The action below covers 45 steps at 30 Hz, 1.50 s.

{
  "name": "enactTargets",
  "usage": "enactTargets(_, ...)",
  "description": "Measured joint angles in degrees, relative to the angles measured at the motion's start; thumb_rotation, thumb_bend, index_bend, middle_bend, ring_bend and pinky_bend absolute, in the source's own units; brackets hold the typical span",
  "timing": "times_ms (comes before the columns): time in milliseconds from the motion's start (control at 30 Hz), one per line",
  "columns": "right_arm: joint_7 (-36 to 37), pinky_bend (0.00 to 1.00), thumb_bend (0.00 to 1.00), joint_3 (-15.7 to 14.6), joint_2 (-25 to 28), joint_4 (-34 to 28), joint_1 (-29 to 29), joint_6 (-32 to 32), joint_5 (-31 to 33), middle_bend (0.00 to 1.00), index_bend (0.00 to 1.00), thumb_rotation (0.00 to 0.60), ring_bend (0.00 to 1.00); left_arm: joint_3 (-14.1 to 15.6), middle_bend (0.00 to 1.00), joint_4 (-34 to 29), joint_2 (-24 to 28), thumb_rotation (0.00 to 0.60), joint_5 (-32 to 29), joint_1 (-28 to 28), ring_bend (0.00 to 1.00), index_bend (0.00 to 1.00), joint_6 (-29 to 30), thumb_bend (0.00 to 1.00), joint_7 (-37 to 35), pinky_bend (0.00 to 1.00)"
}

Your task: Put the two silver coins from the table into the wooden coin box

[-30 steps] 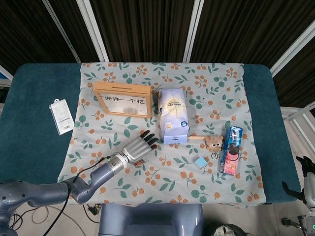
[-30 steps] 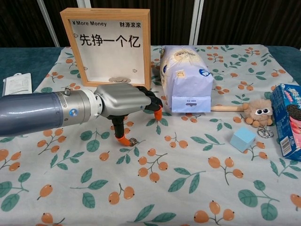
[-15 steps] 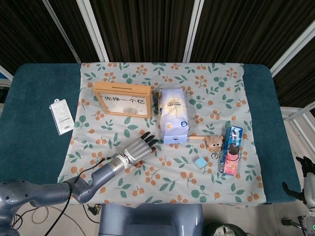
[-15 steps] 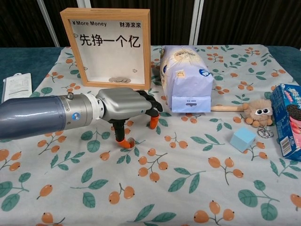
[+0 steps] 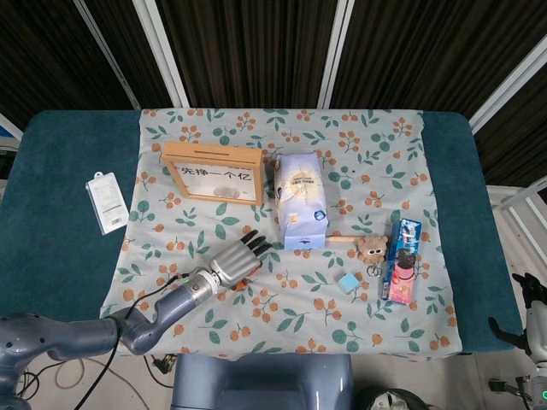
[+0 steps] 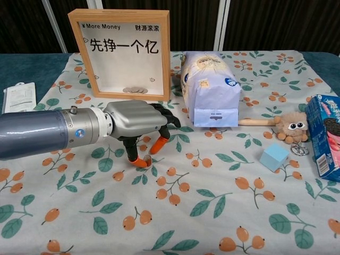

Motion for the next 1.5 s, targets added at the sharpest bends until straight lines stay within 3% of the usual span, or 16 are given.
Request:
enactTargets(167,0.0,0.0,0.37,0.0,0.0,-0.1,0.0,-0.1,0.2,0.05,0.14,0.6,0.04,0.1,0.08,0.0,0.2,0.6,-0.2,0.1,0.0,0.62,0.0,0.24,0.3,0.0)
enactTargets(600,0.2,0.0,0.37,0.0,0.3,-0.4,0.1,-0.4,0.8,0.05,0.15,0.6,0.04,0.6,0.08,0.1,0.1,0.6,0.3,-0.2,0.0,0.59,-0.5,0.26,1.4,0.0)
enactTargets(967,0.3,0.0,0.37,-0.1,0.5,-0.6,0.2,-0.8,1.1,0.05,0.18,0.6,0.04,0.6,0.09,-0.4,0.3,0.6,-0.7,-0.3,0.0,0.61,-2.0,0.46,1.0,0.0)
enactTargets(1233,0.2,0.0,0.37,0.0,0.7,-0.6,0.4,-1.1,1.6,0.05,0.19,0.6,0.04,0.3,0.12,-1.2,0.9,0.6,-0.6,-0.6,0.0,0.7,-3.0,0.56,-1.5,0.0)
enactTargets(1500,0.2,0.0,0.37,-0.2,0.8,-0.9,0.5,-1.5,1.8,0.05,0.19,0.6,0.04,-0.4,0.13,-1.7,1.9,0.6,-0.4,-0.4,0.0,0.71,-1.7,0.63,-1.8,0.0)
